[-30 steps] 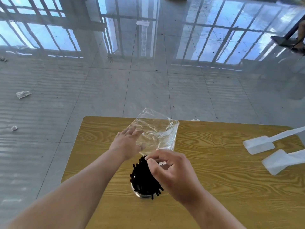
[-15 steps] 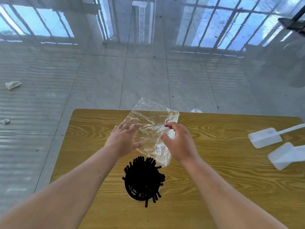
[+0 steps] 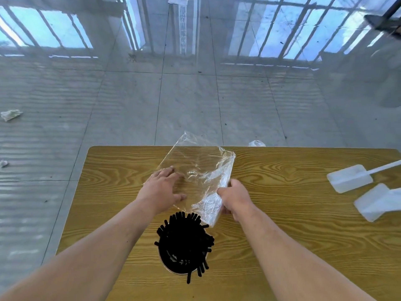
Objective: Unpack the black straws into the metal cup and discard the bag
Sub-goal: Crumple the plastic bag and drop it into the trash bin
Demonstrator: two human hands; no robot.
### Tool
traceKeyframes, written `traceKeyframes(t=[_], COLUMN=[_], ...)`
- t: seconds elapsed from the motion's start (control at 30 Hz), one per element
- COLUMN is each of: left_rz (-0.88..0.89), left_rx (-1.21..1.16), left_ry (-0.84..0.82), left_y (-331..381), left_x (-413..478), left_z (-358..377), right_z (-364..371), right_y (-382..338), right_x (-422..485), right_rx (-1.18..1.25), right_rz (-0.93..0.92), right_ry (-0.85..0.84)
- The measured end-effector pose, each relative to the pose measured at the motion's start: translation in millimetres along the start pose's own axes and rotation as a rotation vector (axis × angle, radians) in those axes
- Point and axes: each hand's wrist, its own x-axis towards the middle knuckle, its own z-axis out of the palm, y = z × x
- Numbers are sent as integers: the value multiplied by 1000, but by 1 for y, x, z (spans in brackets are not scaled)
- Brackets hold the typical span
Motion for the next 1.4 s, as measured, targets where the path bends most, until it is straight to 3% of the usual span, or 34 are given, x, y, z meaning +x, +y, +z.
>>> traceKeyframes(t=[0.2, 0.5, 0.9, 0.97, 1.17, 1.27, 1.4], left_rz=[-12, 102, 147, 183, 321, 334, 353], left_rx=[-120, -302, -757, -865, -1146, -1210, -1073], left_ry=[-7, 98, 251, 170, -322, -372, -255], left_y=[6, 45, 105, 118, 158, 183, 218], left_x=[-8, -41, -95, -106, -144, -155, -161], left_z=[-32, -113, -191, -200, -215, -214, -203], right_z=[-18, -65, -131, -145, -191, -219, -252], right_y=[-13, -54, -59, -53, -32, -18, 6], right_x=[-19, -88, -206, -221, -250, -260, -267], right_rx=[-18, 162, 425, 523, 816, 860, 660], right_rz=[-195, -405, -585, -562, -499, -492, -500], right_ry=[13, 65, 103, 69, -34, -22, 116])
